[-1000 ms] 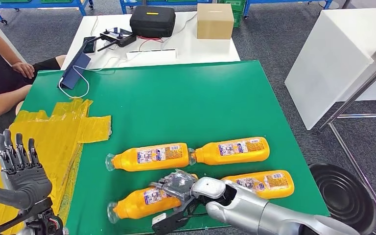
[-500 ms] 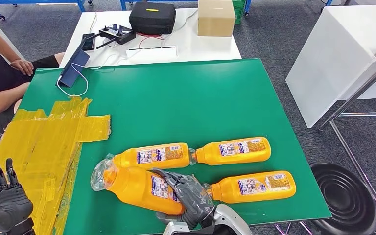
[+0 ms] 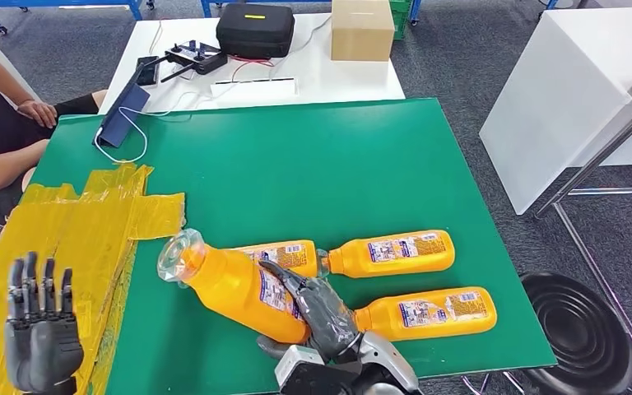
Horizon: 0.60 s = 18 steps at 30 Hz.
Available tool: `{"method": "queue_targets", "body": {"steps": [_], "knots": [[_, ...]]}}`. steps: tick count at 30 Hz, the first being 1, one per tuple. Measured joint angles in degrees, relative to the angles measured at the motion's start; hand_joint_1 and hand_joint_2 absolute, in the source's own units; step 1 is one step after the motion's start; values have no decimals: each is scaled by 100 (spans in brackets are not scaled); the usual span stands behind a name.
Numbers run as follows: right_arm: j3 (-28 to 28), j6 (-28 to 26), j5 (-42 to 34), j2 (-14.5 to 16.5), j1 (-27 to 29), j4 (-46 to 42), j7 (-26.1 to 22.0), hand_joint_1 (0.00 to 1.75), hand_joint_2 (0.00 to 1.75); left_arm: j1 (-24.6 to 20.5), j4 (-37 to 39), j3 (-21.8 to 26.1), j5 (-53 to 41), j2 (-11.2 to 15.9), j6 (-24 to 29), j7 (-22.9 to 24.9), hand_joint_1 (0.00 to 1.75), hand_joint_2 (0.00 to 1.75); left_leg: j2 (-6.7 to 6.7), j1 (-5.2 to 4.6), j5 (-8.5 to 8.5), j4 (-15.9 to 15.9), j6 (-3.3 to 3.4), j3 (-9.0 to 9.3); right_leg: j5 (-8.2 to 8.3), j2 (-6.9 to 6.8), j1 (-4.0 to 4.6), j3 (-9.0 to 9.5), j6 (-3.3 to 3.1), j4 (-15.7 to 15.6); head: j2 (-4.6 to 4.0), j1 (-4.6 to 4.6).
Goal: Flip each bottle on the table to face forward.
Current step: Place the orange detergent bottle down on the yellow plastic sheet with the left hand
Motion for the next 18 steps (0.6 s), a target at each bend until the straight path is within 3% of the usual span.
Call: {"method": "queue_targets", "body": {"steps": [3, 9, 18], "knots": [[33, 197, -75, 219, -366, 277, 121, 175, 175, 192, -32, -426, -26, 68, -279, 150, 0, 175, 0, -1, 1, 0, 0, 2, 0, 0, 0, 2, 0, 0, 0, 1], [243, 395, -118, 536, -842, 699, 284, 175, 175, 398, -91, -1048, -69, 222, -300, 170, 0, 175, -2, 2, 3, 0, -1, 0, 0, -1, 0, 2, 0, 1, -1, -1], [984, 823, -220, 937, -1611, 1523, 420, 175, 175, 378, -98, -1955, -247, 552, 264, 82, 0, 175, -2, 3, 3, 0, -2, 0, 0, -2, 4, 0, 0, 1, -1, 2]]}}
